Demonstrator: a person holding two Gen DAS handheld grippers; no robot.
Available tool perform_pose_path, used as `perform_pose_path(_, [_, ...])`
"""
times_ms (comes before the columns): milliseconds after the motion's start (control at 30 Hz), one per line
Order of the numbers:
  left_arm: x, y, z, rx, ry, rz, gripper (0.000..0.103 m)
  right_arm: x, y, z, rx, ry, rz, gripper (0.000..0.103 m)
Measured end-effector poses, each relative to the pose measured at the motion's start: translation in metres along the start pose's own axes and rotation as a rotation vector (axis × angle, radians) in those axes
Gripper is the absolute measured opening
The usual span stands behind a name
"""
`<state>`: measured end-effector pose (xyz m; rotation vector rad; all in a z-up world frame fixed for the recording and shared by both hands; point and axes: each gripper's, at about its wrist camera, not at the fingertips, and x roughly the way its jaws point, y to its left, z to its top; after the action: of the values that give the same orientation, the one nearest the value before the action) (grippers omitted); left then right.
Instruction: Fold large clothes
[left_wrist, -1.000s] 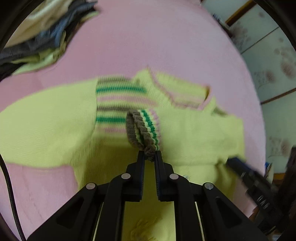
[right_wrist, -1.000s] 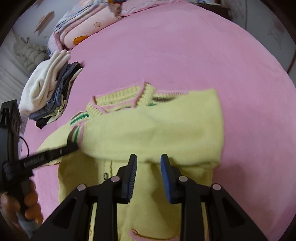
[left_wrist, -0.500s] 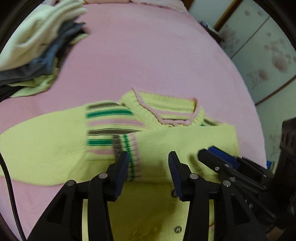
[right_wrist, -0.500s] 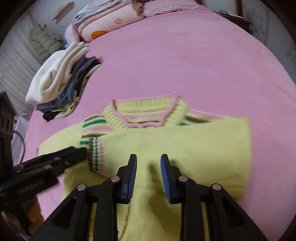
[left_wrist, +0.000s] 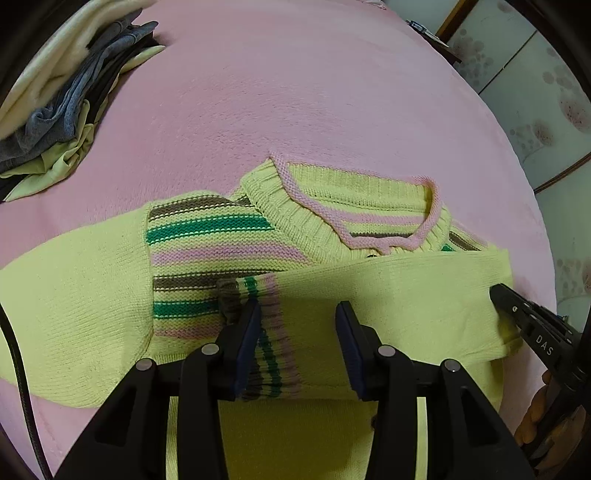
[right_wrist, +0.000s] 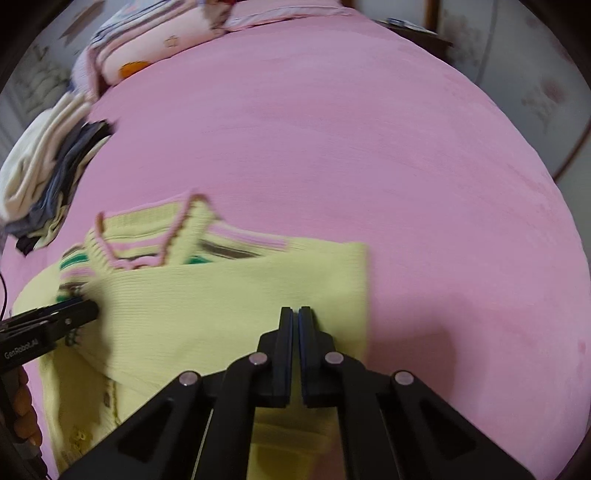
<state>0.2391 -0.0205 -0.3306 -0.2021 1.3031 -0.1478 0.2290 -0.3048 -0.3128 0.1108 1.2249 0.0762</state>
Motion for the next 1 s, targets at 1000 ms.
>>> perform_pose_path(1000, [-0.161,0.024,-0.015,-0.102,-0.089,-0.005,0.075,-0.126,0.097,-0.012,-0.022,-0.064,0.151,0.005])
